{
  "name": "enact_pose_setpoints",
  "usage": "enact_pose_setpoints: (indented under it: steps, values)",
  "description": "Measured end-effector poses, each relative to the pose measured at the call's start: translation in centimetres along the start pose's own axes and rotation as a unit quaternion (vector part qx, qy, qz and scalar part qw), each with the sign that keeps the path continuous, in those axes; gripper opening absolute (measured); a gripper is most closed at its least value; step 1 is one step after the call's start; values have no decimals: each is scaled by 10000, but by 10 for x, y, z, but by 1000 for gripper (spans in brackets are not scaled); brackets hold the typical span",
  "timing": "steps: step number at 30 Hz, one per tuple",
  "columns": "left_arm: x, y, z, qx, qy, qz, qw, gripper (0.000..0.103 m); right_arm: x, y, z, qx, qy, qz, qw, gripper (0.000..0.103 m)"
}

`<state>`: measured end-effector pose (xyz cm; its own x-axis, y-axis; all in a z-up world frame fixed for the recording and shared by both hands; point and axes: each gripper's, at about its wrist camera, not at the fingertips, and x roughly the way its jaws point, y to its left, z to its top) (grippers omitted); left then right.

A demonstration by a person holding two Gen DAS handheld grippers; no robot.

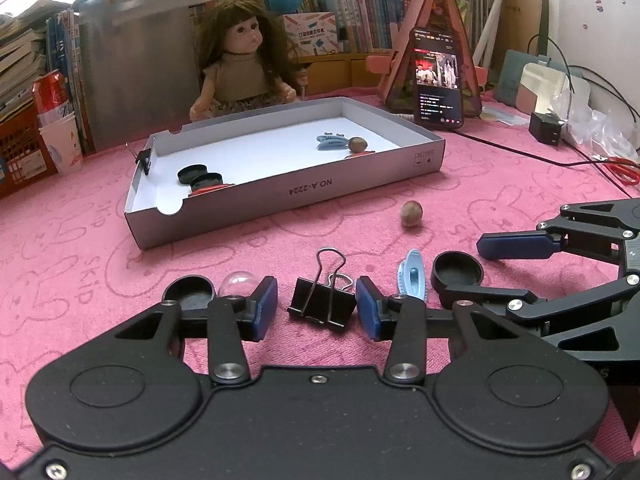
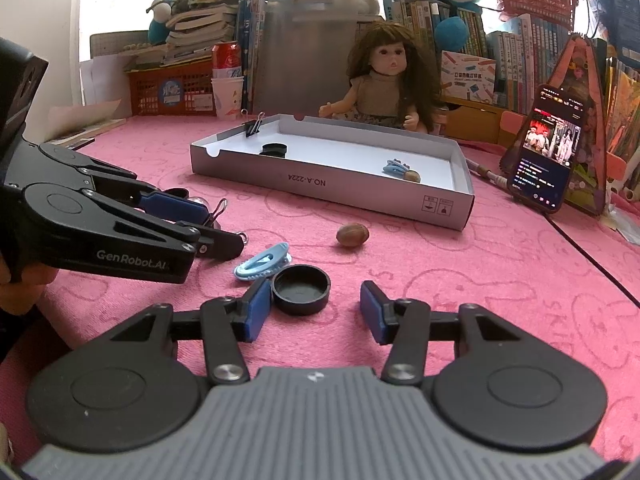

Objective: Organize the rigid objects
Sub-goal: 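Grasp the black binder clip with the left tool while the right tool grasps a black lid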

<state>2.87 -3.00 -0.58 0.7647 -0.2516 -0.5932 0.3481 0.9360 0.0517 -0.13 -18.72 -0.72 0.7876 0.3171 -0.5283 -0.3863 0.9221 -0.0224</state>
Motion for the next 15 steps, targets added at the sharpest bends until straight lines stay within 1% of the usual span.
enact_pose_setpoints:
  steps: [3,5,7,9,12,15]
  values:
    - [0,0,0,-4,5,1,10000,42,0,0,0,-6,1,-1,10000,57]
    - [0,0,0,2,4,4,10000,41,0,0,0,-10,1,1,10000,55]
    - [-1,-1,0,2,9,7,10000,40,0,0,0,-20,4,8,10000,52]
    - [-2,-1,-1,17,6,10,10000,35,0,2,0,-42,3,20,10000,51]
    - [-3,-4,-2,76,-7,73,9999,35,-1,3,0,-53,-7,45,10000,47]
    - [-4,-5,-2,-10,-1,147,9999,34,-1,5,1,-71,-28,96,9999,38]
